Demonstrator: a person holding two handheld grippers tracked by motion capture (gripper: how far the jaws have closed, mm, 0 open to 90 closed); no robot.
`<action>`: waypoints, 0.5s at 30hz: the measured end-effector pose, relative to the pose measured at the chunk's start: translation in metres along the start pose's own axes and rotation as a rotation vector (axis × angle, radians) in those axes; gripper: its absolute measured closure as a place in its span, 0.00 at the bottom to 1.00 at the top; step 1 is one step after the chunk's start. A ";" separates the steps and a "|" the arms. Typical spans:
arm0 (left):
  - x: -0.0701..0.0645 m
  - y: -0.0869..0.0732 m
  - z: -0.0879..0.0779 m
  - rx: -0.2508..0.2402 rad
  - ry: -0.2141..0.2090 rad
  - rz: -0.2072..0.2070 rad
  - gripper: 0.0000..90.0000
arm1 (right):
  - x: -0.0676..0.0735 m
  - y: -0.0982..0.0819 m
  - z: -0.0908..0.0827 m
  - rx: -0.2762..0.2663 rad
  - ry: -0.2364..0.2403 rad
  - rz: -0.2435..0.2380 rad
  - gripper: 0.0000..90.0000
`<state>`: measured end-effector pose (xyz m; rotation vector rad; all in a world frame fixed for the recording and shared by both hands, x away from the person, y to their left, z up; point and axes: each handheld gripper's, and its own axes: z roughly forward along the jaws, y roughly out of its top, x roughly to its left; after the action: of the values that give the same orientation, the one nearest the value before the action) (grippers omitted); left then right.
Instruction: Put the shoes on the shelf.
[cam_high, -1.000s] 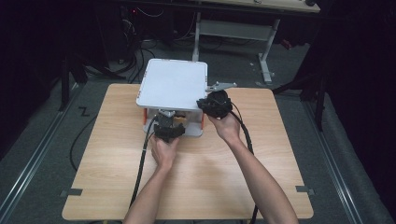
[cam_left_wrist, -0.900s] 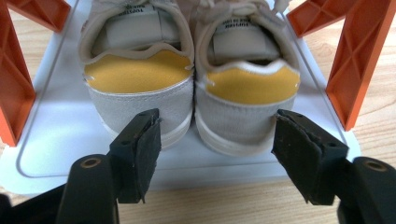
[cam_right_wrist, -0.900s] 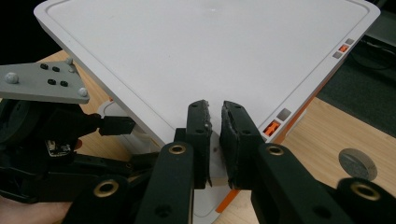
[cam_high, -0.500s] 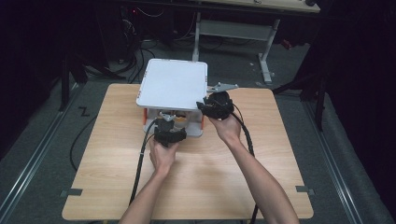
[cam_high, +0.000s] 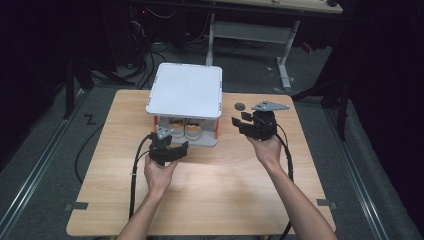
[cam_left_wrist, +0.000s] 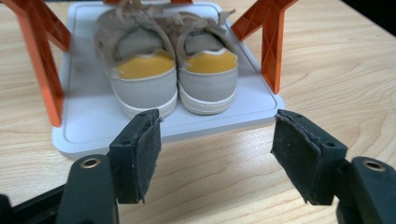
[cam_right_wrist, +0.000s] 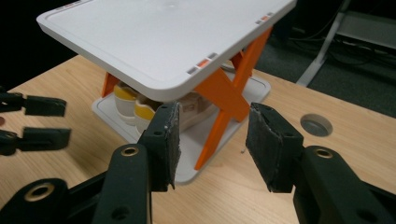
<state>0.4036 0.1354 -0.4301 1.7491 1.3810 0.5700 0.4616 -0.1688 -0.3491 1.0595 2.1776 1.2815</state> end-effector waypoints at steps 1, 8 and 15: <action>0.001 0.000 -0.004 -0.008 -0.002 0.002 0.36 | -0.001 -0.001 -0.002 -0.005 0.000 0.005 0.60; 0.006 -0.007 -0.019 -0.028 -0.009 0.003 0.36 | -0.010 -0.017 -0.020 -0.013 0.001 0.022 0.59; 0.015 -0.017 -0.031 -0.046 -0.006 -0.009 0.36 | -0.021 -0.049 -0.036 -0.005 -0.025 0.048 0.59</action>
<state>0.3744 0.1602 -0.4284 1.7058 1.3601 0.5872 0.4316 -0.2199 -0.3738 1.1264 2.1418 1.2861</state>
